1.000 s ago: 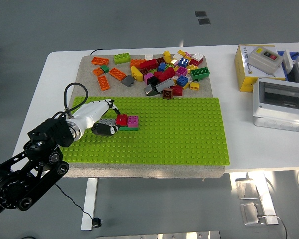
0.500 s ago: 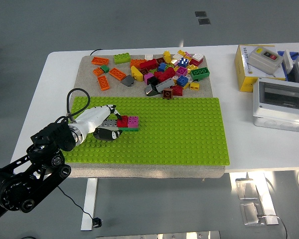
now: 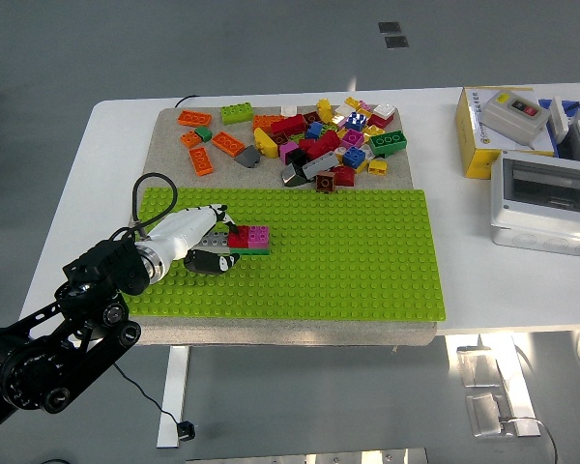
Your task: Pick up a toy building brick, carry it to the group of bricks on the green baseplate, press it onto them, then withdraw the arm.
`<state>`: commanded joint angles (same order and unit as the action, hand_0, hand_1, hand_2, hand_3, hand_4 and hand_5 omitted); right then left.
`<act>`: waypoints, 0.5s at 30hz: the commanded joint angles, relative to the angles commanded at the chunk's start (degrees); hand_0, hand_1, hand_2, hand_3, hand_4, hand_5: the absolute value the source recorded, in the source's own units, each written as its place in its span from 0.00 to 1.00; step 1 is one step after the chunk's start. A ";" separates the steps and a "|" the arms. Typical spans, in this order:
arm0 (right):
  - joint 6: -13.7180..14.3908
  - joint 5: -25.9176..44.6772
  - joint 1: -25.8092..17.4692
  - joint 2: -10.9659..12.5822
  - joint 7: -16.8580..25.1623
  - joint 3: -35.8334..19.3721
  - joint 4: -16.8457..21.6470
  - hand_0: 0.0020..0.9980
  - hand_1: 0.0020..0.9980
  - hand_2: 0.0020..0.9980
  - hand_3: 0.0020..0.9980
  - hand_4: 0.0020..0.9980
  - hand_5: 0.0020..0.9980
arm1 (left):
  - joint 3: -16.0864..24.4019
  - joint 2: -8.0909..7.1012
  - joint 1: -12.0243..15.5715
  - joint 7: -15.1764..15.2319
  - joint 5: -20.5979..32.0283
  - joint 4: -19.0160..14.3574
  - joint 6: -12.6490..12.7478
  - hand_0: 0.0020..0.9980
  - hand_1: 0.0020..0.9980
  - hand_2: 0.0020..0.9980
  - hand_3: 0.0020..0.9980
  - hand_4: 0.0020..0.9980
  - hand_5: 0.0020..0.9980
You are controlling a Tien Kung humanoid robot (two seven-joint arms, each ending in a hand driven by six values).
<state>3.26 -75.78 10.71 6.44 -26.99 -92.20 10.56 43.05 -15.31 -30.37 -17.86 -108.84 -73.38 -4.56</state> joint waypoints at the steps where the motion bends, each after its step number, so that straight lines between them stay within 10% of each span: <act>1: 0.00 0.01 0.00 -0.01 0.00 0.02 0.00 0.66 0.57 0.53 0.74 0.47 1.00 | -0.01 0.00 0.00 -0.01 -0.02 0.04 0.04 1.00 0.99 1.00 0.71 0.68 0.34; 15: 0.56 -0.20 -0.43 -0.12 0.32 -0.65 0.13 0.66 0.56 0.52 0.74 0.47 1.00 | 3.16 -1.63 1.18 -0.98 -1.63 -5.92 0.43 1.00 0.98 1.00 0.70 0.67 0.33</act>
<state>3.81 -75.97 10.28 6.32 -26.67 -92.84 10.69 46.22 -16.93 -29.19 -18.85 -110.47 -79.30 -4.13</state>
